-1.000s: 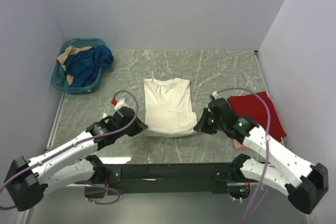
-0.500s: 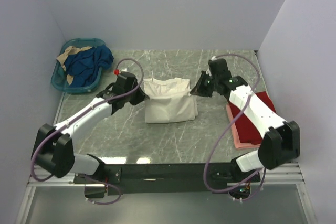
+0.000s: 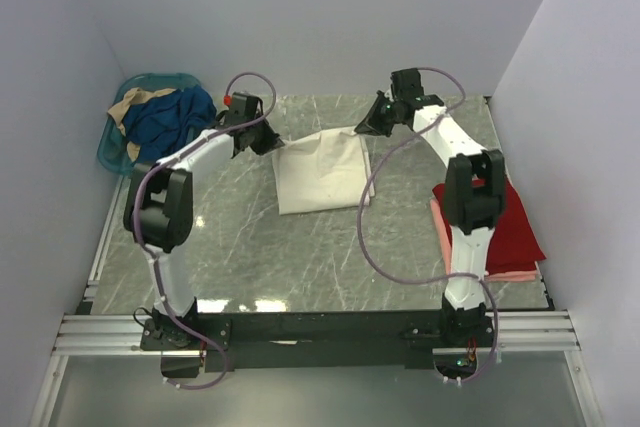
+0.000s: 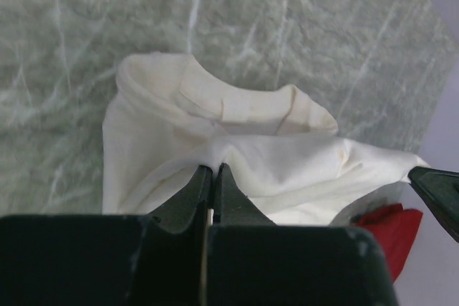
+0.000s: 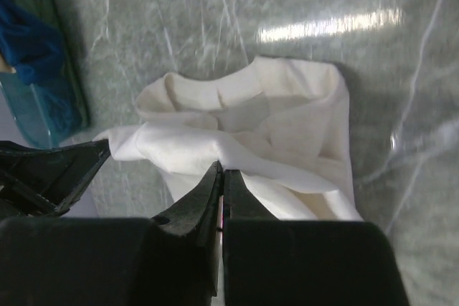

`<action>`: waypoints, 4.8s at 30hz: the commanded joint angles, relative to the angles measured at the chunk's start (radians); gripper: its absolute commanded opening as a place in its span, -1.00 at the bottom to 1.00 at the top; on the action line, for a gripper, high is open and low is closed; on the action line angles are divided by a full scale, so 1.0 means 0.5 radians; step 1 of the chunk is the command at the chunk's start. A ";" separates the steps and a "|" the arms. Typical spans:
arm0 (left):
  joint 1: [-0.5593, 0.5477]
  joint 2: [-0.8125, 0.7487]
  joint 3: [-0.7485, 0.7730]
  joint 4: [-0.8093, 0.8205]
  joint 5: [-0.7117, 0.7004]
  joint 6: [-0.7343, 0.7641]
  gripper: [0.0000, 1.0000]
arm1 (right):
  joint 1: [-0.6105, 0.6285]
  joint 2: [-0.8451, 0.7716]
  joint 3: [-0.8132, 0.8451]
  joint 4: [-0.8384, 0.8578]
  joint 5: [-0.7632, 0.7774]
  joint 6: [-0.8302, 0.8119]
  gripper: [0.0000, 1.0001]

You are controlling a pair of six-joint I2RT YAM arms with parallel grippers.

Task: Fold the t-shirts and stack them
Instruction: Fold the tshirt, then neatly place the folded tshirt to the corner

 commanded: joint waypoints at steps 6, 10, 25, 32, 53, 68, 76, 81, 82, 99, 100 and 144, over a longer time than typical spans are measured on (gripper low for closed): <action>0.114 0.295 0.326 0.030 0.088 0.031 -0.99 | -0.017 0.548 0.647 0.096 -0.191 -0.053 -1.00; 0.123 0.295 0.311 0.067 0.073 0.040 -0.99 | -0.020 0.646 0.727 0.130 -0.203 -0.056 -0.89; 0.273 0.280 0.240 0.097 0.143 0.059 -0.99 | 0.008 0.448 0.639 0.096 0.048 -0.151 -0.03; 0.276 0.277 0.256 0.079 0.153 0.068 -0.99 | 0.180 0.278 0.252 0.225 0.146 -0.210 -0.03; 0.374 0.197 0.105 0.082 -0.001 0.010 -0.88 | 0.327 0.431 -0.064 0.142 0.315 -0.148 -0.07; 0.467 0.246 0.243 0.058 -0.010 0.105 -0.12 | 0.342 0.355 -0.190 0.161 0.325 -0.173 -0.07; 0.301 -0.082 0.013 0.015 -0.132 0.099 -0.05 | 0.373 0.147 -0.447 0.207 0.398 -0.115 -0.06; 0.059 -0.223 -0.284 0.079 -0.212 0.031 -0.09 | 0.401 -0.022 -0.714 0.332 0.438 -0.041 -0.06; 0.028 -0.233 -0.324 0.112 -0.212 0.013 -0.10 | 0.404 -0.071 -0.793 0.348 0.453 -0.020 -0.06; -0.454 -0.245 -0.849 0.183 -0.406 -0.061 -0.21 | 0.502 -0.476 -1.465 0.599 0.502 0.082 -0.06; -0.460 -0.275 -0.888 0.183 -0.409 -0.064 -0.21 | 0.526 -0.504 -1.499 0.609 0.505 0.085 -0.06; -0.840 -0.205 -0.806 0.168 -0.206 0.016 -0.27 | 0.462 -0.385 -1.356 0.713 0.466 -0.010 0.17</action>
